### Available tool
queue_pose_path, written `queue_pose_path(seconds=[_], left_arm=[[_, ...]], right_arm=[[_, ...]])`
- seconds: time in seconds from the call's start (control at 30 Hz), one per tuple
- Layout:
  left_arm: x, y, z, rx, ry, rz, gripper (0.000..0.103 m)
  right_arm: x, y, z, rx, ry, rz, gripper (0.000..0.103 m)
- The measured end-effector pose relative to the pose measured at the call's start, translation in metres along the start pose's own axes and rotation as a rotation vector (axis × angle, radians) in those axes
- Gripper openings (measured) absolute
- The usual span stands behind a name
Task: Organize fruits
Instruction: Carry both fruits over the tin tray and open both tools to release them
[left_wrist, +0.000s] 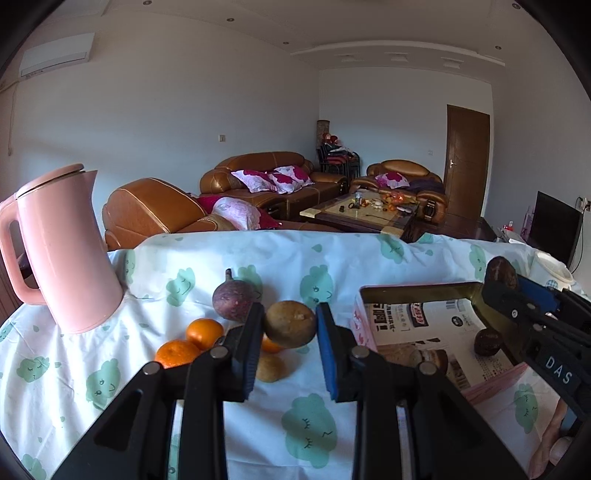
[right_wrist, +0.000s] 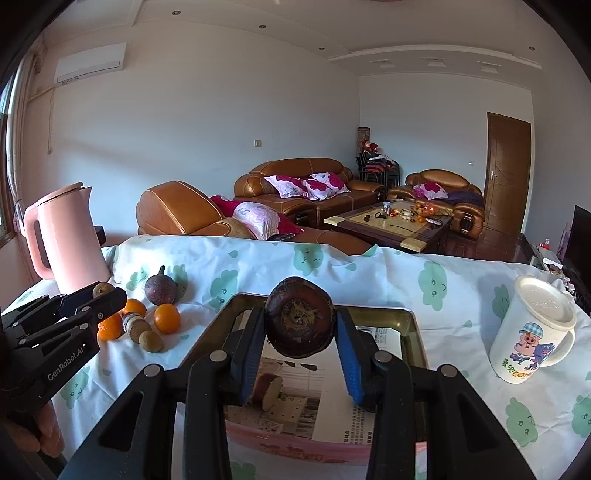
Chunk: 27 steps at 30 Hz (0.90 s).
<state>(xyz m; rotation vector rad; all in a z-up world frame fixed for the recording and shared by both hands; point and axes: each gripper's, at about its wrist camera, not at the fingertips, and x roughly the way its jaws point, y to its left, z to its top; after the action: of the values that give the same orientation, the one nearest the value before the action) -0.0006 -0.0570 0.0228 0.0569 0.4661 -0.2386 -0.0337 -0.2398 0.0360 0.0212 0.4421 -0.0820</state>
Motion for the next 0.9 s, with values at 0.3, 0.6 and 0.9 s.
queue_pose_path(seconds=[0.3,0.6,0.9], left_arm=[[0.011,-0.04,0.01,0.043,-0.004,-0.044,0.03],[0.028,-0.08,0.013,0.083,0.023,-0.072,0.03],[0.047,-0.094,0.01,0.089,0.064,-0.069,0.03]], right_arm=[[0.006,-0.025,0.001,0.015,0.017,-0.063,0.04],[0.019,-0.059,-0.002,0.099,0.069,-0.097,0.04],[0.03,-0.066,-0.003,0.095,0.097,-0.115,0.04]])
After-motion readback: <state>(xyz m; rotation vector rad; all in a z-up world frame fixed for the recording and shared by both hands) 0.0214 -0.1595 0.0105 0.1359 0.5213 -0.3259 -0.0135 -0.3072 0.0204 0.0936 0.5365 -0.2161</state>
